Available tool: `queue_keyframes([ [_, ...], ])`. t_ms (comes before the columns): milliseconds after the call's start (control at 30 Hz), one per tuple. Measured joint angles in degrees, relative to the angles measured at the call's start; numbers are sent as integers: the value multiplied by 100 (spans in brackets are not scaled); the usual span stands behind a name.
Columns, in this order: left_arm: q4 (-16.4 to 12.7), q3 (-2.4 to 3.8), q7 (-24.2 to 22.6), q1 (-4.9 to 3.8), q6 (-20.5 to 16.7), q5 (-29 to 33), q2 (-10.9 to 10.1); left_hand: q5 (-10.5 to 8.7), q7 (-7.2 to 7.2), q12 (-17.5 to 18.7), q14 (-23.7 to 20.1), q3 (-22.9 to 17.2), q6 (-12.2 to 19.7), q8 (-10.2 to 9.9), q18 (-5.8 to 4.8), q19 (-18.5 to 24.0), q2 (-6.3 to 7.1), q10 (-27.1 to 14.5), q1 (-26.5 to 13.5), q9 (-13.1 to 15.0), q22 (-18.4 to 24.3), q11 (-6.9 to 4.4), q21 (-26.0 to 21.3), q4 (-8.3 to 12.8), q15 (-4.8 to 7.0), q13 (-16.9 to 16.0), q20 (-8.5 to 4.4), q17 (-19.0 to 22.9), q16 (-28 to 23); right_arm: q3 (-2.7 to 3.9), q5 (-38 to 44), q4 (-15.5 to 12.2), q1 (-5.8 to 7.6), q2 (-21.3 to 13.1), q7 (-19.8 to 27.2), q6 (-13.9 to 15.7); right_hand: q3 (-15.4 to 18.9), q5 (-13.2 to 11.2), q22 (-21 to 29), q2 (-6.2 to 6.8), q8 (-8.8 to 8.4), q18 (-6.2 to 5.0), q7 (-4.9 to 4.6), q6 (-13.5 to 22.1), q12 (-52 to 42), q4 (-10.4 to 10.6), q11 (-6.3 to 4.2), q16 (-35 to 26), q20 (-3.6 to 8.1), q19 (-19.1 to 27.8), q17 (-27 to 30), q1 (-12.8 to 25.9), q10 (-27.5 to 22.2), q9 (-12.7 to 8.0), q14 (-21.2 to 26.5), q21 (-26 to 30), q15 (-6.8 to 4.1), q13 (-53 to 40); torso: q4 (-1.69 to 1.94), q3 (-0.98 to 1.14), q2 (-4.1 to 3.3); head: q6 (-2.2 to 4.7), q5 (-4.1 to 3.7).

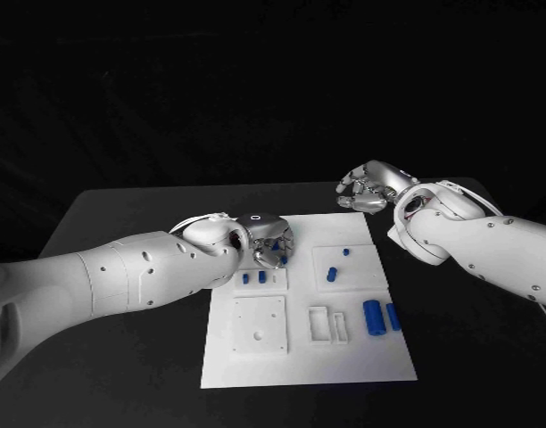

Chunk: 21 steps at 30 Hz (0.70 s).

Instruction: Assemble the parts on the task board

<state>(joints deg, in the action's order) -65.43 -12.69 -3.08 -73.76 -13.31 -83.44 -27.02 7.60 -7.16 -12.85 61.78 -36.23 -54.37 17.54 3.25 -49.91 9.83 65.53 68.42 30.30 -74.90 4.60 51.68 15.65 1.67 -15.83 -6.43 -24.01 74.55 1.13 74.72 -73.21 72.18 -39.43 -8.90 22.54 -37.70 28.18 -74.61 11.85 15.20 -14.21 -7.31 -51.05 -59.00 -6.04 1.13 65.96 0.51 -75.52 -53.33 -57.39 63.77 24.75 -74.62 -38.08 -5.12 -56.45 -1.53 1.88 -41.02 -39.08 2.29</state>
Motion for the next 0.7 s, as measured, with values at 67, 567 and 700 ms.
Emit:
queue_keyframes([
  [67, 14, 2, 0, 0, 5, -3, 5, 0, -20, 21, 21, 0, -20, 0, 9, -17, -19, 21, 19, 0, 0, -20, 0, 0, 21, -7, -16, 0, 0, 0, 0, -1, 0, -1, 0, 0, 0, 0, 0, 0, 0, -1, 0, 0, 0, 0, 0, 0, 0, 0, 0, 0, 0, 0, 0, 16, 0, 0, -2, 1, 0, -1, 1],
  [567, 96, 16, 62, 9, 37, -10, 76, -1, 21, 20, 86, 7, -103, 0, 39, -71, -140, 261, -104, -24, -4, -78, 79, -56, 85, -81, -32, -33, 110, 0, -2, -2, 0, 4, 3, 0, 16, 0, 0, 0, 4, -1, 4, 15, 0, -16, 0, 0, -1, 0, -1, 0, 0, 0, 0, 16, 0, 7, -2, -2, 0, -17, -5],
  [700, 162, 23, 65, 13, 58, 5, 112, -2, 51, 20, 124, 5, -193, 28, 113, -123, -198, 360, -142, -29, -3, -134, 112, -69, 124, -120, -45, -48, 158, 0, -2, -3, 0, 4, 4, 0, 16, 0, 0, 0, 4, 0, 4, 16, 0, -16, 0, 0, -1, 0, -1, 0, 0, 0, 0, 16, 0, 14, -4, -1, -1, -20, -5],
])
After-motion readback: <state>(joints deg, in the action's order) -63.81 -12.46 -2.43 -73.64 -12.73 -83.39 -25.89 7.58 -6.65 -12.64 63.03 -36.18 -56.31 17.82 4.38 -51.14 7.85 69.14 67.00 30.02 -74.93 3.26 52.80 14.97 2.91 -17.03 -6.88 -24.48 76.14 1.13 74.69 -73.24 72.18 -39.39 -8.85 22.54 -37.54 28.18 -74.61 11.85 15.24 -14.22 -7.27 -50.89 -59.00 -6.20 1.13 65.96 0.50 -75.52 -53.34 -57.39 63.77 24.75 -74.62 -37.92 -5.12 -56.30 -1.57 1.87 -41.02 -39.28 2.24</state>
